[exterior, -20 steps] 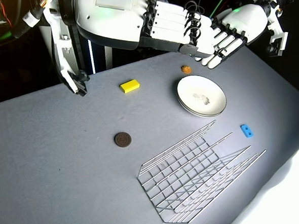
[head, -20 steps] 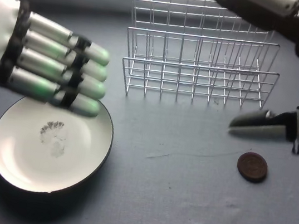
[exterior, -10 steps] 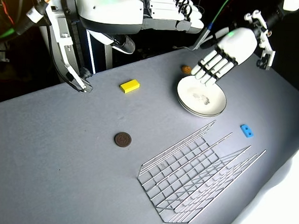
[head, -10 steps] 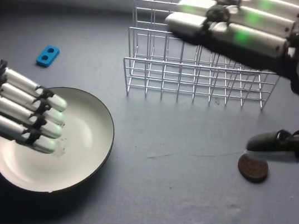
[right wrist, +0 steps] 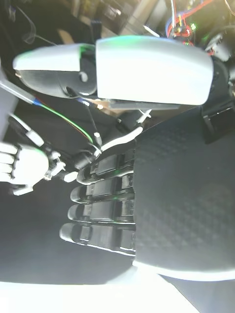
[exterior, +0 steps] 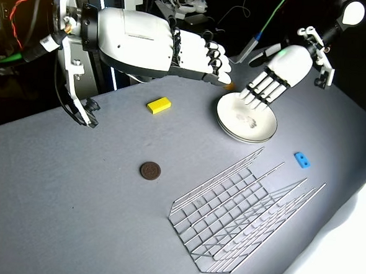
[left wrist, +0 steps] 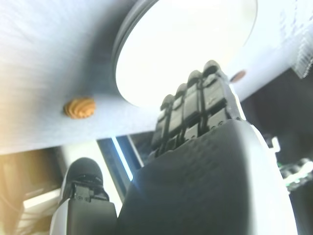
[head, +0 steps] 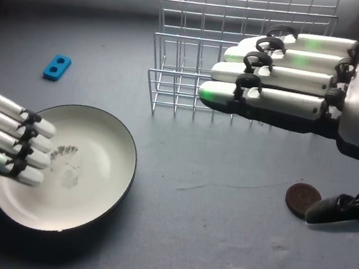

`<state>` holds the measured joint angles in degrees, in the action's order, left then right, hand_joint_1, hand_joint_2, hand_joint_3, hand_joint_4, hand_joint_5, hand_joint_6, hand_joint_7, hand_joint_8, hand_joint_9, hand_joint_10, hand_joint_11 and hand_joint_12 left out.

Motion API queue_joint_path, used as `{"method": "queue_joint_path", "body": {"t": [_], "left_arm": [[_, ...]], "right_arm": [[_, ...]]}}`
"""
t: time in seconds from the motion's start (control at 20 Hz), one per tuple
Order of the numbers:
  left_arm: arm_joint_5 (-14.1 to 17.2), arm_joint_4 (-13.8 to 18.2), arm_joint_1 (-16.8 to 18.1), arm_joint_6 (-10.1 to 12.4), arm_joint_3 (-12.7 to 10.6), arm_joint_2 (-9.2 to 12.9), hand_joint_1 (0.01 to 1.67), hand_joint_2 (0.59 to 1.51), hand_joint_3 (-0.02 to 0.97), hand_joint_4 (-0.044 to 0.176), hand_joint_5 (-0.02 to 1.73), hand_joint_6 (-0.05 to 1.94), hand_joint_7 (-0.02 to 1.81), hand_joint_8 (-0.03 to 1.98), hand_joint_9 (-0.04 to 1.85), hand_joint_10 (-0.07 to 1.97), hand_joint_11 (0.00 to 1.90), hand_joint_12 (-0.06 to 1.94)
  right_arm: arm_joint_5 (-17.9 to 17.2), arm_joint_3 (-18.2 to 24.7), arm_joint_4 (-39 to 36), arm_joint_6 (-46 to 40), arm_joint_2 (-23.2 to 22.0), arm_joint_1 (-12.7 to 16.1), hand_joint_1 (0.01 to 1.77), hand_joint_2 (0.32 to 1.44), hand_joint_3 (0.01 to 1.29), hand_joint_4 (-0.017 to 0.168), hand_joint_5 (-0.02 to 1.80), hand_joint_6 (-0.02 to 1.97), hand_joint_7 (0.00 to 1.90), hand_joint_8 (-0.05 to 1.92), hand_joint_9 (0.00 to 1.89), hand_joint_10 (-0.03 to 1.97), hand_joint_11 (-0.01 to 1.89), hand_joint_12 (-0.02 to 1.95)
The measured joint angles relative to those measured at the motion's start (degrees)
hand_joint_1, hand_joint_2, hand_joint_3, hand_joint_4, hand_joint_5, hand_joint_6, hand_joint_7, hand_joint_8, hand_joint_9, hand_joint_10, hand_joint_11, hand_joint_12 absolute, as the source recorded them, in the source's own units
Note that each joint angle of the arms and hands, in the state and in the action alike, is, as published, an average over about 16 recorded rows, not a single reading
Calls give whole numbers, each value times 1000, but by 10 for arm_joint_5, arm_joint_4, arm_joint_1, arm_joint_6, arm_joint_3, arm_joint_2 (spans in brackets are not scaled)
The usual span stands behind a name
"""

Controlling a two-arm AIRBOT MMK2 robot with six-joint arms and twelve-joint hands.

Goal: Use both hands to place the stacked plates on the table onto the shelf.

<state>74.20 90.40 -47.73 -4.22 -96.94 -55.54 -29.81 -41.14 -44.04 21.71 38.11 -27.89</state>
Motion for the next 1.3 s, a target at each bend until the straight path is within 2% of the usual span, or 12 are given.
{"method": "queue_joint_path", "body": {"t": [0.3,0.55,1.05,1.3], "left_arm": [[-4,-13,-25,-5,-29,-14,25,1119,17,-5,21,-12,13,-14,16,10,16,-11],[-10,-17,-38,-5,-42,-22,26,1121,17,-4,21,-12,13,-14,14,9,16,-11],[-23,-15,-47,0,-41,-28,25,1123,16,-4,19,-8,11,-13,17,9,15,-10],[-30,-12,-43,9,-32,-31,25,1123,16,-2,17,-3,5,-13,13,9,15,-10]], "right_arm": [[10,-4,-48,-21,8,0,1037,918,12,5,20,18,12,11,17,8,22,123],[21,-4,-58,-15,13,-1,1071,941,12,5,21,19,12,11,16,8,22,89],[28,-4,-75,6,17,-6,1100,993,12,5,21,19,12,11,14,9,21,73],[29,-4,-84,10,20,-10,1088,1020,12,5,22,19,12,11,14,8,22,60]]}}
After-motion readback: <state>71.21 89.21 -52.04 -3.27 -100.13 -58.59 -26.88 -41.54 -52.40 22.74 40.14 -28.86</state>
